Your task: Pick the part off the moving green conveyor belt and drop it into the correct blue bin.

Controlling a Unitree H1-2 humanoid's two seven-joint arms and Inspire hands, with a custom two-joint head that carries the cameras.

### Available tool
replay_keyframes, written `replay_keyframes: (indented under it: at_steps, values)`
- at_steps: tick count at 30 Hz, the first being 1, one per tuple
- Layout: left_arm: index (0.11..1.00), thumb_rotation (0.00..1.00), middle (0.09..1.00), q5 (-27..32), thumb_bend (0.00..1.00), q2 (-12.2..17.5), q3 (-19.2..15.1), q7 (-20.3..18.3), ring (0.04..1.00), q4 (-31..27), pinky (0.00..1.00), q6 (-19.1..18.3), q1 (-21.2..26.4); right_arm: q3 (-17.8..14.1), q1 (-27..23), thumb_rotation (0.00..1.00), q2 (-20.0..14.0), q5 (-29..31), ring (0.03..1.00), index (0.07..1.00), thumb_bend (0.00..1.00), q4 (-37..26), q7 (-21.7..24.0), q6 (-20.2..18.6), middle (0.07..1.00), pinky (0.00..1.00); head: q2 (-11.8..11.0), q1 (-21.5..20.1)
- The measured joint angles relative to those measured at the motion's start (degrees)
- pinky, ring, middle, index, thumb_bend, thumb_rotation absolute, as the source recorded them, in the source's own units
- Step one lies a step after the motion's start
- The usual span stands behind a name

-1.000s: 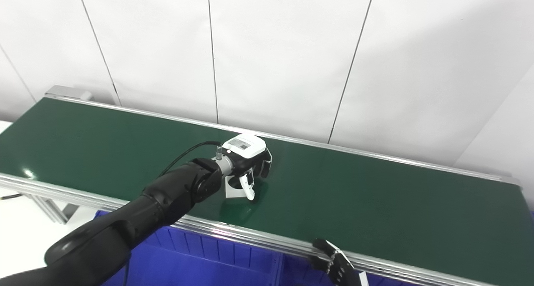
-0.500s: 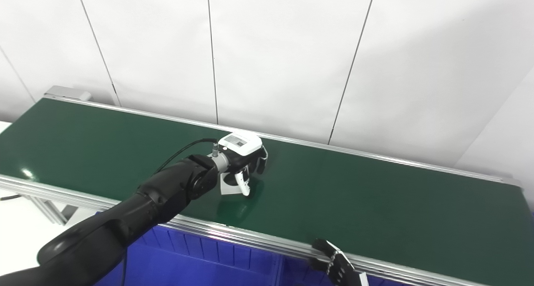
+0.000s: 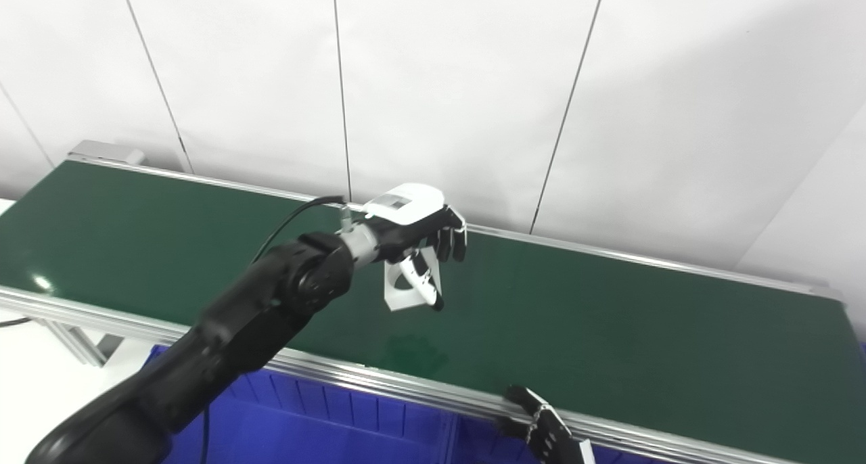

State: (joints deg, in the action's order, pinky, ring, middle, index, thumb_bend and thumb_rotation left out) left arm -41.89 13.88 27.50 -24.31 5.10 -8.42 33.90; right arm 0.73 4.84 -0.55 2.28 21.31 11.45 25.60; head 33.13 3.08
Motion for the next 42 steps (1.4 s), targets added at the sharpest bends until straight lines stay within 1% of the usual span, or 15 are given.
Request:
replay_keyframes:
  at_steps: [1, 2, 3, 5, 7, 8, 10, 11, 14, 15, 20, 24, 32, 35, 42]
  values:
    - [0.517, 0.0, 0.506, 0.03, 0.5, 0.17, -0.25, -0.99, 0.41, -1.64, 0.4, -1.09, -1.17, -0.06, -0.03, 0.16, 0.0, 0.05, 0.725, 0.779, 0.84, -0.05, 0.31, 0.0, 0.808, 0.68, 0.52, 0.0]
    - [0.522, 0.0, 0.502, 0.03, 0.5, 0.39, -0.35, -1.78, 0.409, -2.68, 0.39, -1.89, -2.02, -0.14, -0.08, 0.16, 0.01, 0.15, 0.725, 0.777, 0.84, -0.16, 0.58, 0.0, 0.806, 0.68, 2.27, 0.0]
    - [0.525, 0.0, 0.5, 0.03, 0.5, 0.66, -0.46, -2.74, 0.409, -3.65, 0.39, -2.4, -2.71, -0.18, -0.15, 0.15, 0.02, 0.32, 0.726, 0.775, 0.85, -0.32, 0.95, -0.02, 0.804, 0.68, 3.07, 0.09]
    - [0.526, 0.0, 0.5, 0.43, 0.5, 1.07, -0.82, -4.25, 0.408, -5.77, 0.39, -3.84, -3.89, -0.23, -0.24, 0.15, 0.02, 0.68, 0.727, 0.776, 0.85, -0.95, 1.37, -0.02, 0.805, 0.68, 3.43, 0.18]
    - [0.526, 0.0, 0.502, 0.75, 0.5, 1.36, -1.47, -4.88, 0.408, -8.39, 0.39, -4.12, -4.93, -0.3, -0.45, 0.15, 0.02, 0.98, 0.728, 0.777, 0.85, -1.62, 1.5, -0.02, 0.805, 0.67, 4.48, 0.44]
    - [0.526, 0.0, 0.503, 0.77, 0.5, 1.41, -1.52, -4.96, 0.406, -9.42, 0.39, -4.12, -5.27, -0.34, -0.59, 0.15, 0.0, 1.04, 0.728, 0.779, 0.84, -1.99, 1.55, -0.02, 0.807, 0.68, 4.48, 0.44]
    - [0.531, 0.0, 0.497, 0.66, 0.5, 1.64, -1.51, -5.25, 0.401, -11.59, 0.38, -4.17, -6.55, -0.32, -0.81, 0.14, -0.01, 1.05, 0.72, 0.778, 0.84, -3.55, 1.58, -0.03, 0.803, 0.67, 7.46, 1.23]
    - [0.532, 0.0, 0.495, 0.51, 0.5, 1.76, -1.47, -5.46, 0.398, -12.79, 0.37, -4.31, -7.62, -0.31, -0.92, 0.15, -0.03, 1.14, 0.714, 0.777, 0.85, -4.23, 1.58, -0.03, 0.799, 0.67, 8.34, 1.4]
    - [0.533, 0.0, 0.492, 0.34, 0.5, 1.91, -1.24, -6.83, 0.393, -15.62, 0.35, -5.19, -11.83, -0.36, -1.73, 0.16, -0.2, 1.39, 0.71, 0.775, 0.85, -5.94, 1.3, -0.02, 0.796, 0.66, 9.75, 1.41]
    - [0.539, 0.0, 0.485, 0.23, 0.5, 2.0, -1.08, -7.37, 0.385, -16.26, 0.33, -5.59, -13.14, -0.34, -2.0, 0.16, -0.33, 1.38, 0.715, 0.775, 0.86, -6.2, 1.24, -0.02, 0.798, 0.67, 11.15, 1.32]
    - [0.549, 0.0, 0.473, -0.88, 0.49, 3.17, -0.7, -8.4, 0.379, -17.78, 0.33, -6.32, -18.19, 0.04, -2.57, 0.16, -0.81, 1.4, 0.726, 0.764, 0.86, -7.16, 0.63, -0.03, 0.8, 0.67, 12.21, 1.32]
    - [0.547, 0.0, 0.488, -0.86, 0.5, 2.94, -0.46, -9.11, 0.39, -19.61, 0.36, -6.8, -21.47, 0.5, -2.63, 0.17, -1.18, 1.37, 0.729, 0.779, 0.85, -7.31, 0.23, -0.03, 0.804, 0.67, 13.53, 1.23]
    - [0.545, 0.0, 0.48, -2.02, 0.5, 2.94, 0.23, -9.52, 0.384, -20.24, 0.33, -7.42, -26.43, 1.06, -2.77, 0.15, -1.61, 1.56, 0.731, 0.778, 0.85, -8.94, 0.03, -0.18, 0.807, 0.67, 14.06, 1.14]
    - [0.543, 0.0, 0.481, -2.16, 0.5, 2.87, 0.8, -8.34, 0.388, -19.06, 0.34, -7.01, -27.79, 1.12, -2.85, 0.15, -1.66, 1.77, 0.73, 0.779, 0.85, -9.09, -0.04, -0.5, 0.808, 0.67, 14.06, 1.23]
    - [0.54, 0.0, 0.492, -3.42, 0.5, 2.79, 0.95, -0.76, 0.392, -13.26, 0.36, -2.76, -28.86, 1.41, -2.63, 0.16, -1.74, 1.81, 0.727, 0.778, 0.85, -9.58, -0.23, -0.98, 0.804, 0.67, 14.15, 1.05]
